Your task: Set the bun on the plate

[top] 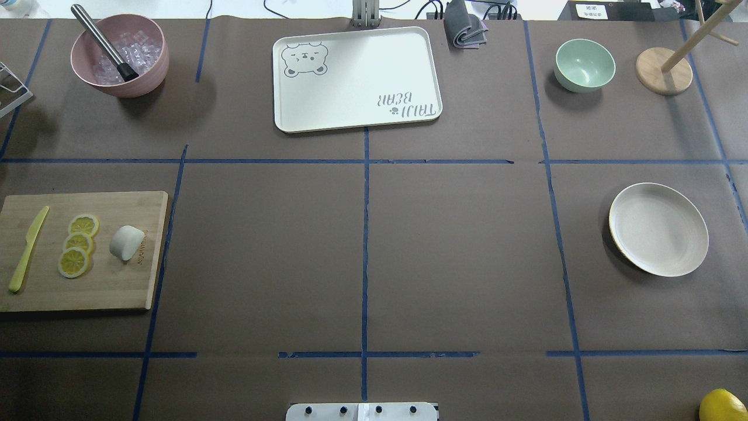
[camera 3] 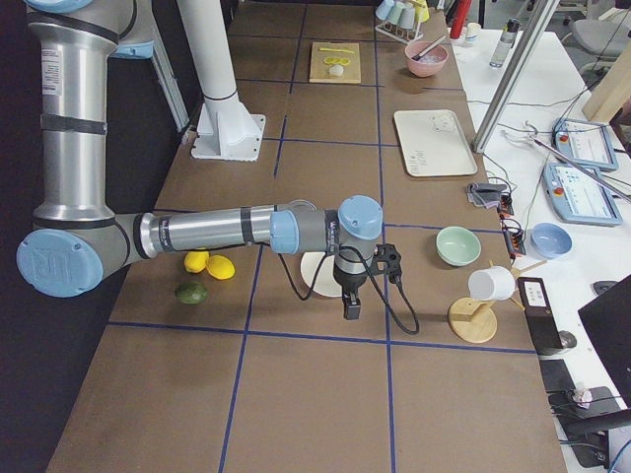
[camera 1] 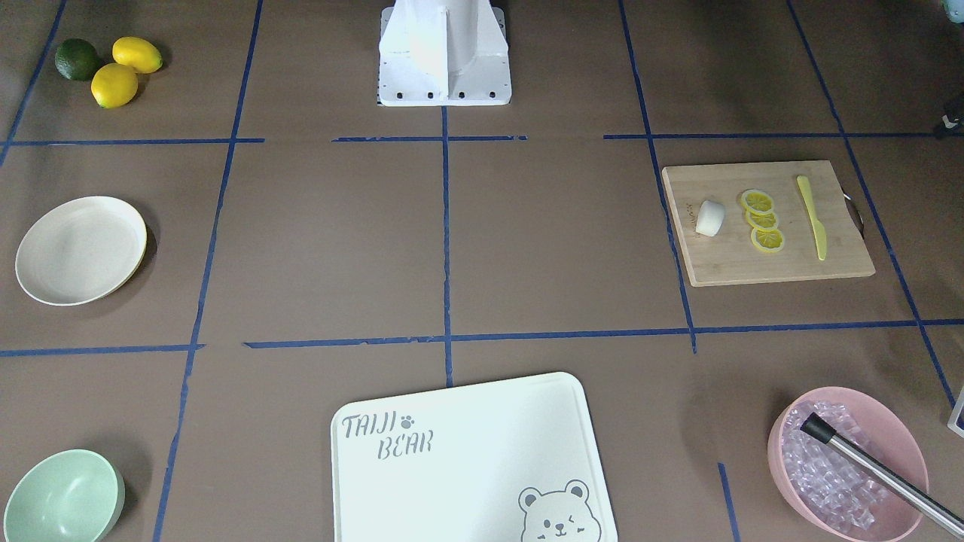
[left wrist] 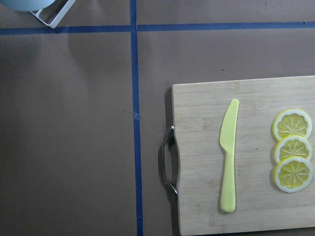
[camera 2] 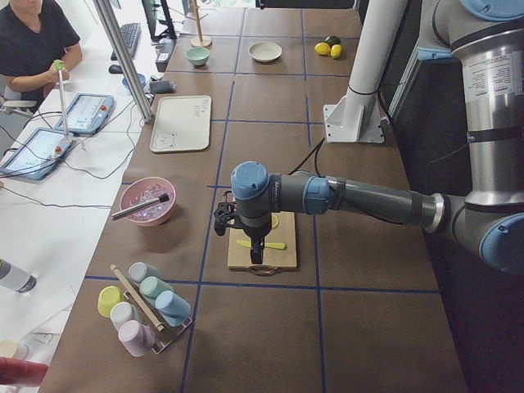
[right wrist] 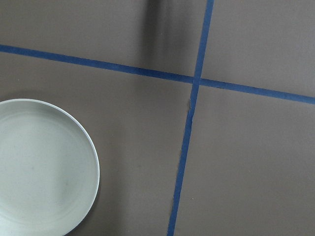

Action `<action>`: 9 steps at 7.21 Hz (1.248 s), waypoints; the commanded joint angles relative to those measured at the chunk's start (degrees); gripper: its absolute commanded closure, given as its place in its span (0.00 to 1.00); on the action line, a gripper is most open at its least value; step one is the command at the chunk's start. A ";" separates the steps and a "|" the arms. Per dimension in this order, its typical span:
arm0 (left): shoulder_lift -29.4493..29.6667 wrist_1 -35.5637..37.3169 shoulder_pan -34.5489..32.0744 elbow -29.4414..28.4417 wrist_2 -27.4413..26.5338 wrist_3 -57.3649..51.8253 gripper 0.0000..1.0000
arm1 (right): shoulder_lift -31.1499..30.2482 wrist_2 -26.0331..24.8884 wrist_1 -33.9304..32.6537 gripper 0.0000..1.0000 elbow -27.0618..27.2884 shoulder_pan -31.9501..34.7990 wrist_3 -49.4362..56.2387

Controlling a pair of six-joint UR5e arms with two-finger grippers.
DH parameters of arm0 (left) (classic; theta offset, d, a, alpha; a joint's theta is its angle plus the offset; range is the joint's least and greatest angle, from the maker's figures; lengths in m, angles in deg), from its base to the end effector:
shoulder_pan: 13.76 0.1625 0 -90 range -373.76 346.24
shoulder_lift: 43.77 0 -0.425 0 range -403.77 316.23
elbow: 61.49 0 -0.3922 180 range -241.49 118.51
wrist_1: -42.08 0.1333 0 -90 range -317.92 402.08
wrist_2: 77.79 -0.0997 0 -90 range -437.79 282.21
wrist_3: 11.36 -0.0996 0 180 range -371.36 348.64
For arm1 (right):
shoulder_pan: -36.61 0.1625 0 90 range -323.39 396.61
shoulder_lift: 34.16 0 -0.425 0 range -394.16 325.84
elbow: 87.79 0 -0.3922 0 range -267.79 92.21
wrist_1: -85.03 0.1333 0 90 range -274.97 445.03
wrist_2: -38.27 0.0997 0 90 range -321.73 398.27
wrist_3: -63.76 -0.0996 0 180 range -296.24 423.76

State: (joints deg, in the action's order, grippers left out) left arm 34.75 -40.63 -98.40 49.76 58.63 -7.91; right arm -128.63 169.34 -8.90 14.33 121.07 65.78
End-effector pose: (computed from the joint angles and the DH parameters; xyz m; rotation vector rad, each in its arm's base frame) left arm -0.0231 -0.4084 0.5767 -0.0214 0.8109 0.0490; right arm 0.0231 -0.4644 0.6025 0.0401 -0.7188 -0.1495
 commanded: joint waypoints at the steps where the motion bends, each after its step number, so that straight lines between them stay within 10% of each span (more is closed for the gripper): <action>1: -0.38 0.18 0.00 1.15 -0.10 -0.11 0.00 | -0.27 0.06 0.07 0.00 0.01 0.00 -0.09; 9: -0.65 -0.26 0.00 1.25 -0.20 0.15 0.00 | -0.54 4.45 0.16 0.00 -2.10 -0.08 0.18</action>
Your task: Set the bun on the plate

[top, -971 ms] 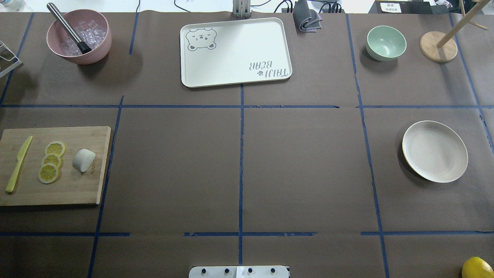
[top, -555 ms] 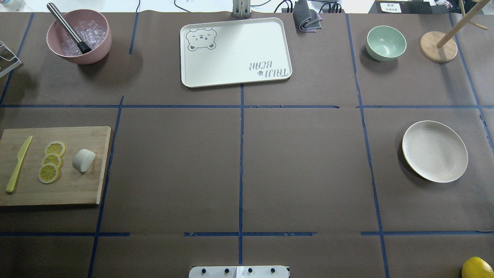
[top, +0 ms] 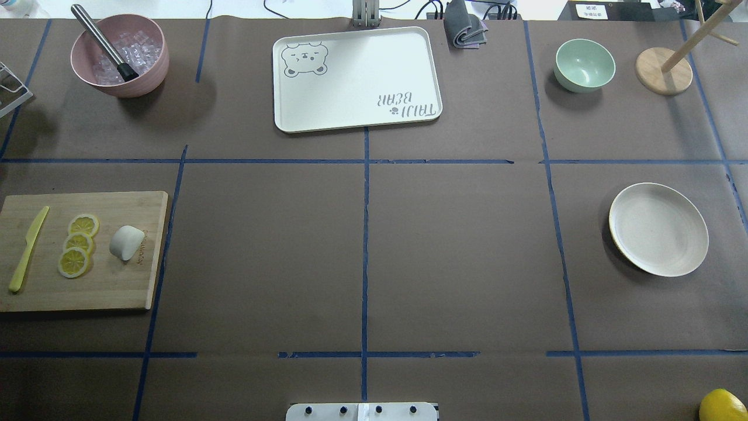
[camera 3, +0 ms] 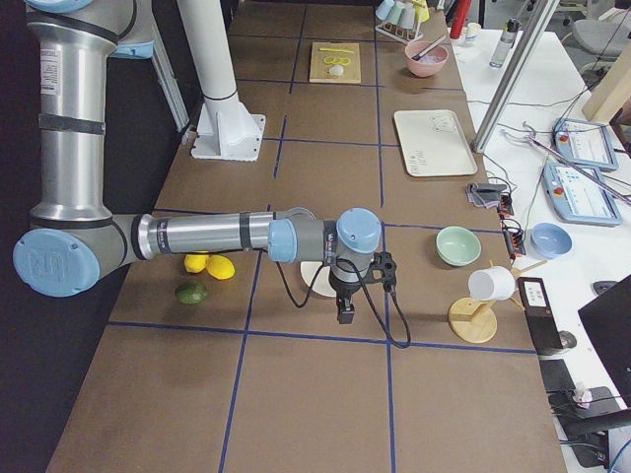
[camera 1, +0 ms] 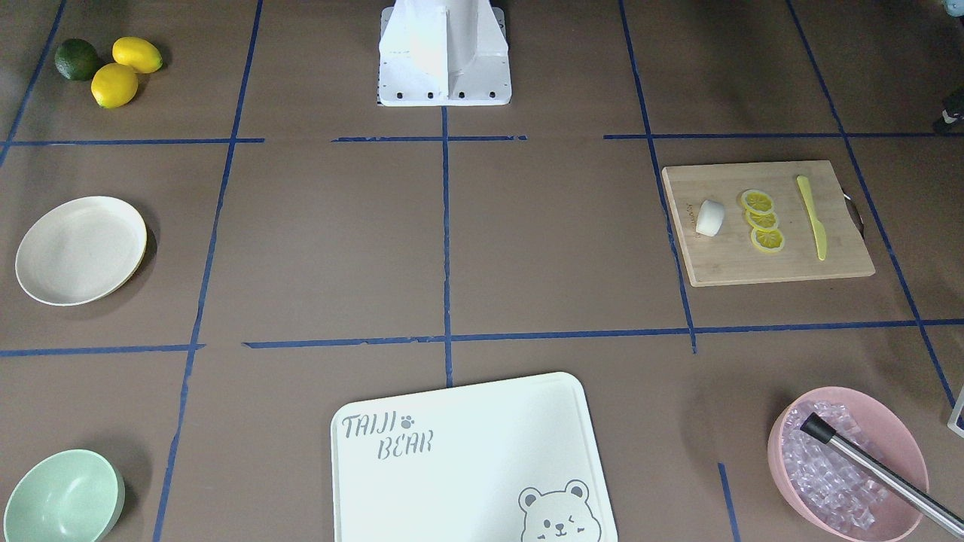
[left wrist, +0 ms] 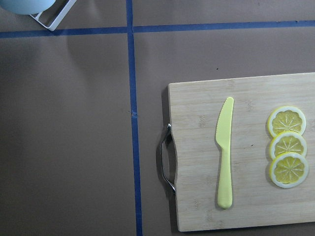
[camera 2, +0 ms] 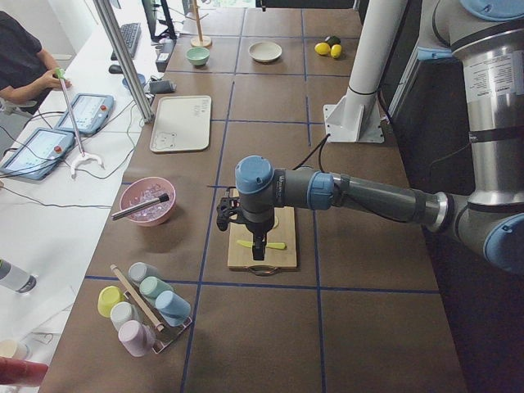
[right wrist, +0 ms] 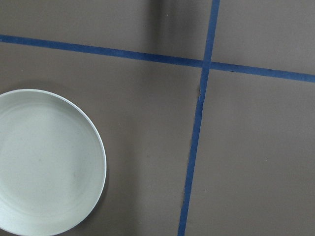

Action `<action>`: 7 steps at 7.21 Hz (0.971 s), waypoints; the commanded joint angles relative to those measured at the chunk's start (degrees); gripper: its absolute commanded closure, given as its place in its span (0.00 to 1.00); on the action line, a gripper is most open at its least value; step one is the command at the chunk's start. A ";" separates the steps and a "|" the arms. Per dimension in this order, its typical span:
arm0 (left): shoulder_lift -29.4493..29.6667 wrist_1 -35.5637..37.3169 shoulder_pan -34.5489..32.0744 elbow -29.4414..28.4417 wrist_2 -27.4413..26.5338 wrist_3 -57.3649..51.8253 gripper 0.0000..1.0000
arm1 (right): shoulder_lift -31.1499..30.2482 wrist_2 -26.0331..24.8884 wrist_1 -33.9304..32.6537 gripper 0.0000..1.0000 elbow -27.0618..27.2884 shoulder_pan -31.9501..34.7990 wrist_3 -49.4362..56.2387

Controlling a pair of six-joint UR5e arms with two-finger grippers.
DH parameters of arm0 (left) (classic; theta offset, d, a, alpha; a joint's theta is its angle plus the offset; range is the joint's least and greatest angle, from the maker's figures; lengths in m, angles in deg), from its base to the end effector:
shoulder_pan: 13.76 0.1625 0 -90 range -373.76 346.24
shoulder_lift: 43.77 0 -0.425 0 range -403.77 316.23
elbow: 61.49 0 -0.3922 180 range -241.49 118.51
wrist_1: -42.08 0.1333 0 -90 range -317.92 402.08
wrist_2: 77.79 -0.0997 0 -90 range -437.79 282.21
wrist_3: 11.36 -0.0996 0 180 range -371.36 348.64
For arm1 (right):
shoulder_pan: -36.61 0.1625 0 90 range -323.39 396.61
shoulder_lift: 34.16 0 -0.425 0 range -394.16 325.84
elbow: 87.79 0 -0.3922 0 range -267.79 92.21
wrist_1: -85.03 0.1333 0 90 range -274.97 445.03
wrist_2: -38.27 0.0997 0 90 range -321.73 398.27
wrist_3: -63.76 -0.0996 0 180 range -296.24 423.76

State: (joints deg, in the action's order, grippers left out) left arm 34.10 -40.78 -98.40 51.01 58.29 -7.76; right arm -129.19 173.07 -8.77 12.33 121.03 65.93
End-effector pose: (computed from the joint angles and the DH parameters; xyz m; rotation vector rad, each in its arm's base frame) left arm -0.0239 -0.4039 0.5708 -0.0097 0.8058 0.0517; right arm 0.0186 -0.4586 0.6195 -0.0019 -0.7828 -0.1371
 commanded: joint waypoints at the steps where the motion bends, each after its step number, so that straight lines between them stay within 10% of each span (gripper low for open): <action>1: -0.09 -0.11 0.00 0.09 0.15 -0.08 0.00 | 0.19 1.60 0.11 0.00 -0.01 -0.04 0.03; 4: -0.09 -0.29 0.00 0.35 0.32 0.00 0.00 | -0.07 3.09 3.51 0.00 -0.27 -1.17 -0.24; 7: -0.18 -0.20 0.00 0.62 0.41 0.00 0.00 | -0.33 2.84 16.94 0.01 -2.81 -7.49 -22.85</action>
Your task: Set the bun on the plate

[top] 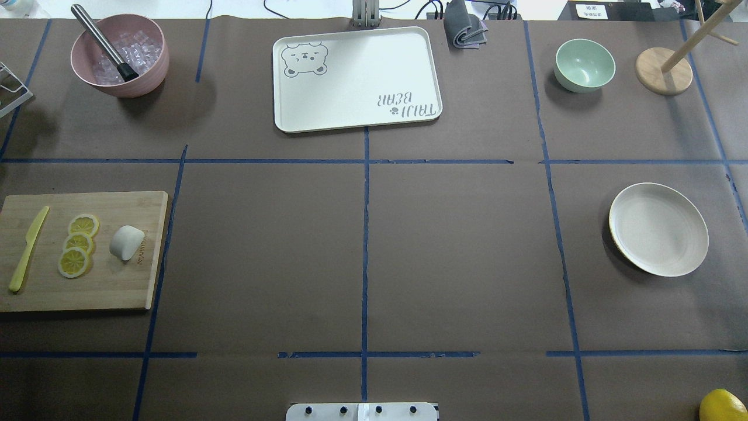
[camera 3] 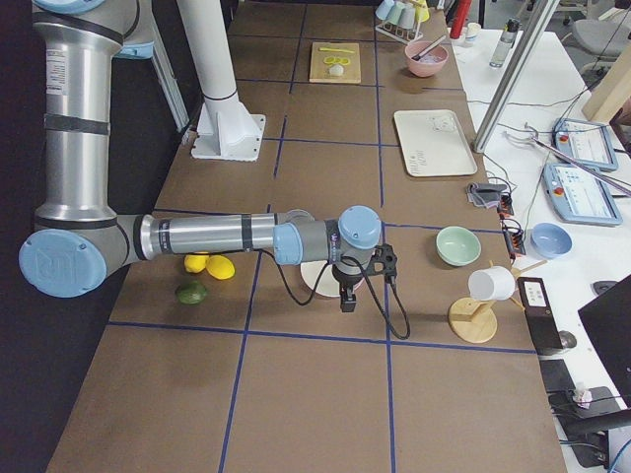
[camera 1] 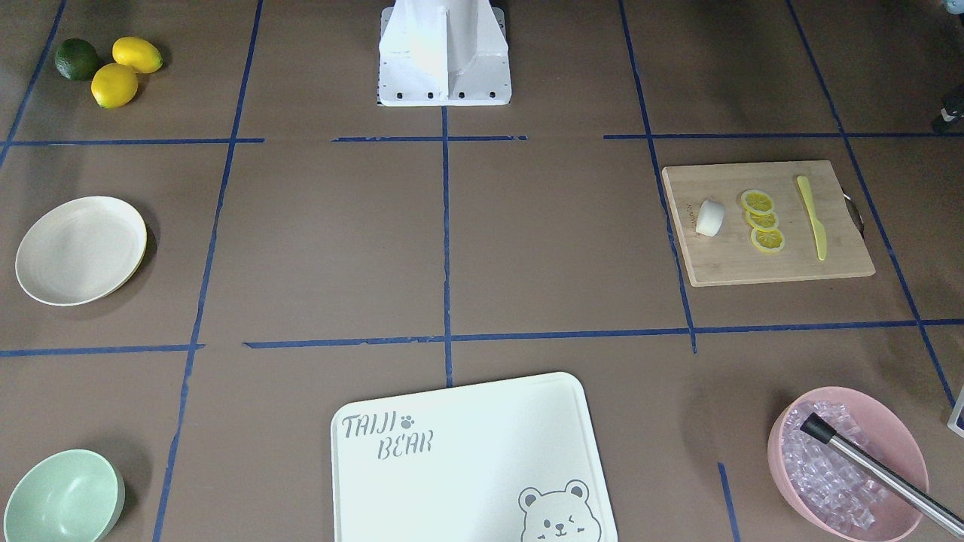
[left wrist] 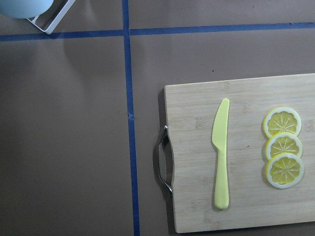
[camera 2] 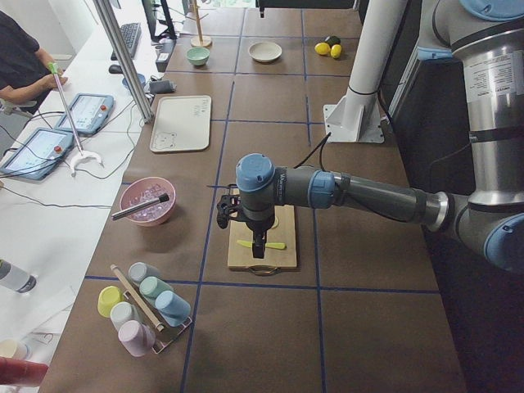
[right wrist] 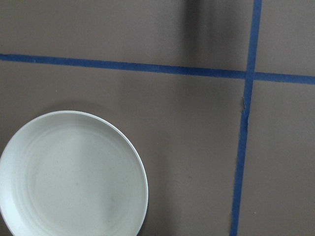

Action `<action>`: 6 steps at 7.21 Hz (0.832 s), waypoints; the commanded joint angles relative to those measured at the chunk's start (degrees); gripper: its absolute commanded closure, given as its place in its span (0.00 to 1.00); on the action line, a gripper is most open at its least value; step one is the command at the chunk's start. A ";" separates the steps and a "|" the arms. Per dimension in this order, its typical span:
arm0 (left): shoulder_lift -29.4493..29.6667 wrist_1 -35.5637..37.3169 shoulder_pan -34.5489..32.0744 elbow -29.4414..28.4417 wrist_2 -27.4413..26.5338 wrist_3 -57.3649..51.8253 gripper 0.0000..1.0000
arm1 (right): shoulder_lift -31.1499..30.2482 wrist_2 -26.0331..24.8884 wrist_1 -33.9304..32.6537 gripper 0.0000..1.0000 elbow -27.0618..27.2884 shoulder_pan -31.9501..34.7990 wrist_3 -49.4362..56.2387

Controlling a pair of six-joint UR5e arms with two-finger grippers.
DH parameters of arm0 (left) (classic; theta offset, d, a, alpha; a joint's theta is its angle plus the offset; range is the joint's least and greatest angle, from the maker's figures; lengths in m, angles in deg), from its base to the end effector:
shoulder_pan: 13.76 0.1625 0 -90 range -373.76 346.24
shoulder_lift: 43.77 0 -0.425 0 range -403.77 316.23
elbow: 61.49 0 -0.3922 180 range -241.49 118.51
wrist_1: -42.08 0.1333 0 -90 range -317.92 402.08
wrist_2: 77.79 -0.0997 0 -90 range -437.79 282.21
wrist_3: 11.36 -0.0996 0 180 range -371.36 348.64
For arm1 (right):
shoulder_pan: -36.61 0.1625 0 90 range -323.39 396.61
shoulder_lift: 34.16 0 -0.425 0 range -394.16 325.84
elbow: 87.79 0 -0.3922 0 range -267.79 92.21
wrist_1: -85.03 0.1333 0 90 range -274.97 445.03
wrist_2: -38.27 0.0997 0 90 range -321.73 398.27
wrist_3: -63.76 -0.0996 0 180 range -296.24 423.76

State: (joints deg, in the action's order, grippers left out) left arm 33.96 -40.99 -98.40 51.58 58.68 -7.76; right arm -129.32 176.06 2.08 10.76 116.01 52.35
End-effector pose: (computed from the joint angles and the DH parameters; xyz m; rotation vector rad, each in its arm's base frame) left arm -0.0235 -0.4030 0.5660 0.0003 0.8133 0.0564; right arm -0.0267 -0.4665 0.6103 0.0096 -0.8491 -0.0627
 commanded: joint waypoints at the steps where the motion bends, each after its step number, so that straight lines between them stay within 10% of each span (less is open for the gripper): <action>1: -0.03 0.01 0.00 0.05 0.02 0.00 0.00 | -0.29 -0.42 9.44 0.02 -3.78 -3.88 -10.38; 6: -0.03 -0.08 0.00 0.05 0.02 0.00 0.00 | -0.29 -5.87 32.23 0.04 -14.34 -13.55 -29.54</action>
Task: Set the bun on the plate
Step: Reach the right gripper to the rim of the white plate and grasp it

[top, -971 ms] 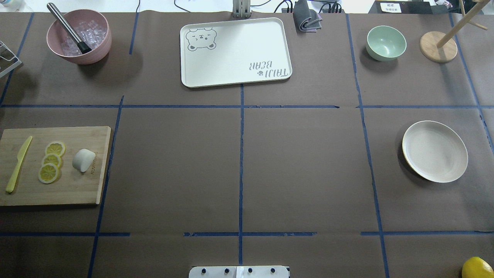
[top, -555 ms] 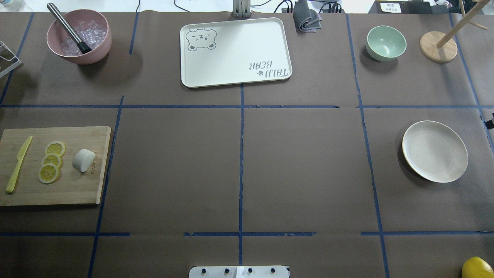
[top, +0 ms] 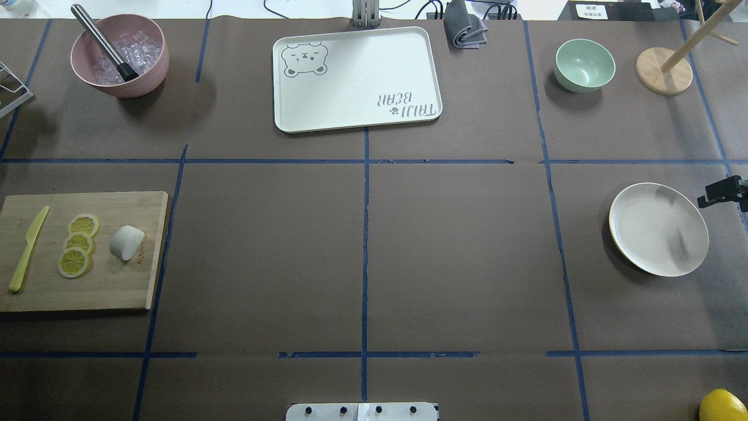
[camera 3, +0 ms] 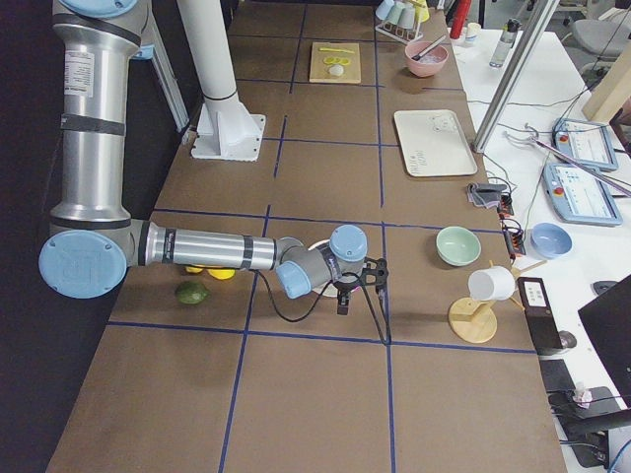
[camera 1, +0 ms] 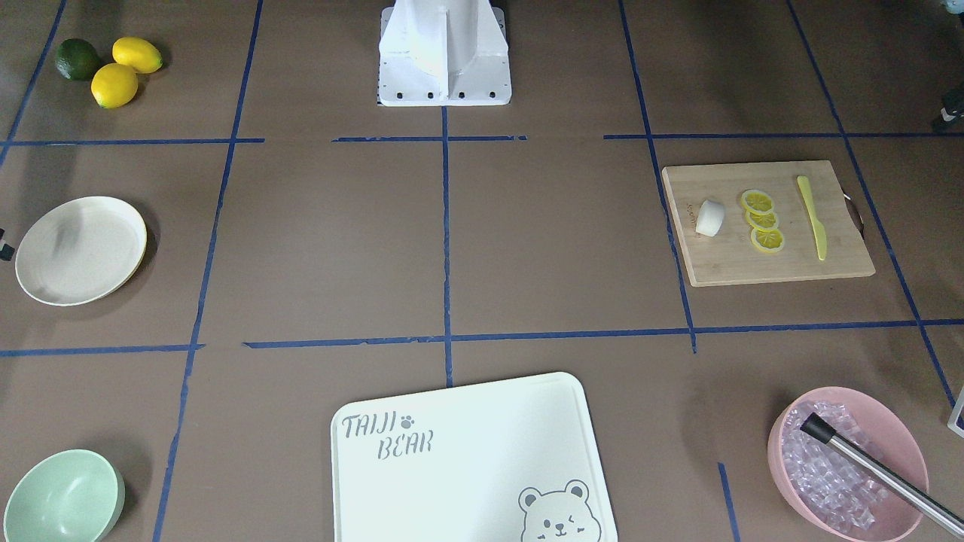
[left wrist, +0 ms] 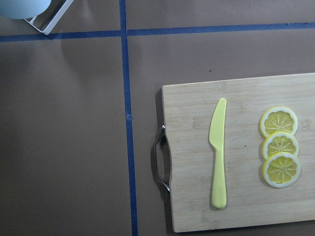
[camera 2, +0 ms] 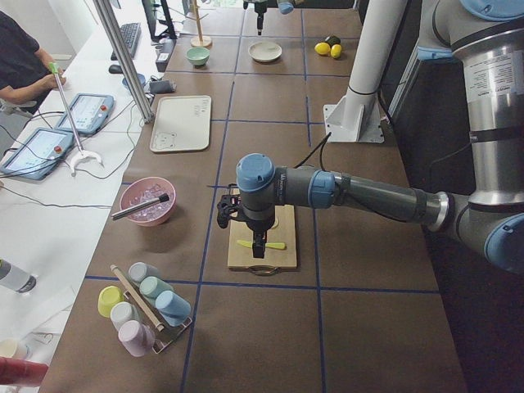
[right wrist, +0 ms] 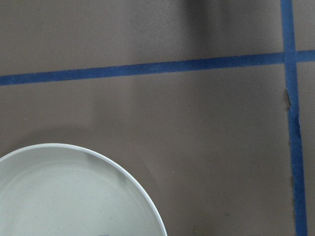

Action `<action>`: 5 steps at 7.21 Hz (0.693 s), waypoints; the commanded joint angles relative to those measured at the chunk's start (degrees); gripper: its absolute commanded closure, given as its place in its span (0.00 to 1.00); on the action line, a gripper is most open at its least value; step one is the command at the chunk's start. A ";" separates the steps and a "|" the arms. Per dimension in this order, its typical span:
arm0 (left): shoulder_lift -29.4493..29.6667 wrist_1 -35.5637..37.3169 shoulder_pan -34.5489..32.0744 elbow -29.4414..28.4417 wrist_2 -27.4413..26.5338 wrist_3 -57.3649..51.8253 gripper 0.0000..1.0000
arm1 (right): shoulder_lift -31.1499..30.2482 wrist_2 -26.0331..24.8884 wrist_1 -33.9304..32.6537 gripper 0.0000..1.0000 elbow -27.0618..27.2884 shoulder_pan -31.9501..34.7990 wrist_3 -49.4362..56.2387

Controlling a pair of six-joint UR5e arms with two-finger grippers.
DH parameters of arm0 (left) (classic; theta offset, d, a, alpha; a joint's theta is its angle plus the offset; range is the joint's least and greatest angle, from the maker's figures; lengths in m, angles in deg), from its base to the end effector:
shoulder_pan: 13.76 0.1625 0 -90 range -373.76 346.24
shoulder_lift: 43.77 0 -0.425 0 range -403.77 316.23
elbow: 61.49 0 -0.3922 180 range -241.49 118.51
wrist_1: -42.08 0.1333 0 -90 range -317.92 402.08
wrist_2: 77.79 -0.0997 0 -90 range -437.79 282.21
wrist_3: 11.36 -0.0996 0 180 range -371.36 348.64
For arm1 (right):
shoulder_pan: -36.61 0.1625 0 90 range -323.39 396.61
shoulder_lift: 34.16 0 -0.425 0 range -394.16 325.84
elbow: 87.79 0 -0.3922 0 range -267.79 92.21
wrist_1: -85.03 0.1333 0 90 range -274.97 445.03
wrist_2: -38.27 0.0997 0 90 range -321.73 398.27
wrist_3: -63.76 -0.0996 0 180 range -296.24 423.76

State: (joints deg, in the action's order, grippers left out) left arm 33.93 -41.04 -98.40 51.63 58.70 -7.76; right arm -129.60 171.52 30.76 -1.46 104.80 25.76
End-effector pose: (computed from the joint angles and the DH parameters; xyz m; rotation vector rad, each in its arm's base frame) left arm -0.0235 -0.4028 0.5657 0.0014 0.8138 0.0569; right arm -0.1137 -0.4592 0.6679 0.0139 -0.8619 0.0896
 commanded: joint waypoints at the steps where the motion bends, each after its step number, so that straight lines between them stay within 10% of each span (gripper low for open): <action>1: 0.00 -0.03 0.00 0.00 0.00 0.00 0.00 | -0.01 -0.62 4.34 0.05 -2.05 -2.53 -3.13; 2: 0.00 -0.03 0.00 0.09 0.00 0.00 0.00 | -0.53 -0.36 5.04 0.10 -2.04 -3.32 -4.18; 5: 0.00 -0.03 0.00 0.52 0.00 0.00 0.00 | -0.88 -0.09 5.05 0.82 -2.13 -3.94 -4.28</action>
State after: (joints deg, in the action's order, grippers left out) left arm 33.93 -41.07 -98.40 51.88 58.70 -7.76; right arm -130.37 171.21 35.78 -3.54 101.12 21.51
